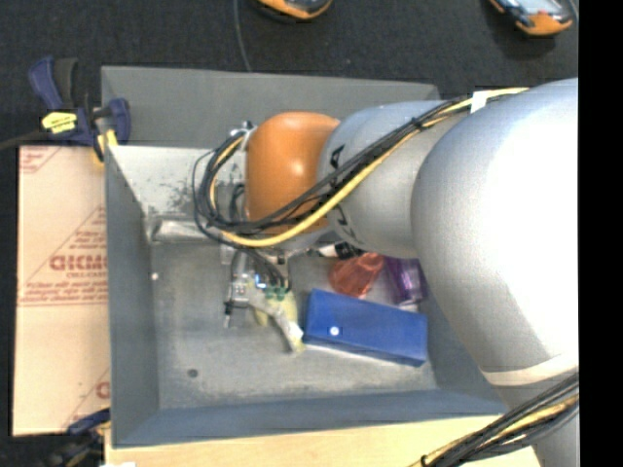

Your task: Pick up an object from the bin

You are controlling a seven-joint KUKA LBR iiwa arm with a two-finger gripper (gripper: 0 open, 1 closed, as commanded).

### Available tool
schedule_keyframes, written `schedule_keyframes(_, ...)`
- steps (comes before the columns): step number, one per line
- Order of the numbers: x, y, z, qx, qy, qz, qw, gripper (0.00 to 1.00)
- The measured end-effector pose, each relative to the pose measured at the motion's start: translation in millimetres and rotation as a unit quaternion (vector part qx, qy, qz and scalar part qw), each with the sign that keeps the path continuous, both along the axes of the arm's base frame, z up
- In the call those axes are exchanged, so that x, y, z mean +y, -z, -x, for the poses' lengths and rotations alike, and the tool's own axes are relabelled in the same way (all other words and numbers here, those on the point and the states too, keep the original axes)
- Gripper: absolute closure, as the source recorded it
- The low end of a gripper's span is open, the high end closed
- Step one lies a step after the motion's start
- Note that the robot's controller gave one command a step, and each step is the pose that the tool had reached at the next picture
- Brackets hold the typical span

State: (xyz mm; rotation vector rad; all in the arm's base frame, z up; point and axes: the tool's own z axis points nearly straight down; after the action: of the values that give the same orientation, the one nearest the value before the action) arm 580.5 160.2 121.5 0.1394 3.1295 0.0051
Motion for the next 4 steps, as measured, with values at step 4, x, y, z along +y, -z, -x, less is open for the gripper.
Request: schedule_keyframes(4,-94,-3,36.7,-0.0021,0.085,-0.001,0.9964,0.0)
